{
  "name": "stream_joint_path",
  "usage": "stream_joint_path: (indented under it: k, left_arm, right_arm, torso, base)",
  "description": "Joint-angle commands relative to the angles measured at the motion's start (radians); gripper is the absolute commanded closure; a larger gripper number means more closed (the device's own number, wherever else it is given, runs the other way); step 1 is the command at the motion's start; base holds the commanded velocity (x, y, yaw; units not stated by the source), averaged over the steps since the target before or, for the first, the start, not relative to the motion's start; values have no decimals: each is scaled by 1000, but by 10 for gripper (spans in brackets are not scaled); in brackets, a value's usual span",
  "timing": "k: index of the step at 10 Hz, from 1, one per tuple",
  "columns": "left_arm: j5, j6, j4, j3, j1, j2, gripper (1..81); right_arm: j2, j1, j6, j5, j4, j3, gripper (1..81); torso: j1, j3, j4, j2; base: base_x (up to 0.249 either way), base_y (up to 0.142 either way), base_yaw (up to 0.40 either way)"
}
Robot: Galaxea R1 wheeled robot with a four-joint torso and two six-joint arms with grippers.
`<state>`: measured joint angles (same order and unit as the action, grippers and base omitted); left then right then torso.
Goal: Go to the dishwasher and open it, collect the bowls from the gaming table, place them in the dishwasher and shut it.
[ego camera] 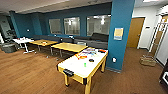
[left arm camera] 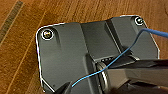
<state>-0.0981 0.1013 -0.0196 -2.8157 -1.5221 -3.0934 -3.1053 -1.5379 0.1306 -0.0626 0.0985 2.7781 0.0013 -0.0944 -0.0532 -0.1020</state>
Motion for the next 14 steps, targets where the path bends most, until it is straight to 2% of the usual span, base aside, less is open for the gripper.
stream_joint_path:
  k: [1,14]
  left_arm:
    - [47,0,6,1,53,1,10]
    - [47,0,6,1,53,2,10]
  right_arm:
    - [-8,52,-3,44,7,-3,10]
    - [-8,49,-3,44,7,-3,10]
  torso:
    - [0,0,0,0]
    - [0,0,0,0]
  base:
    - [185,80,0]
    - [144,128,0]
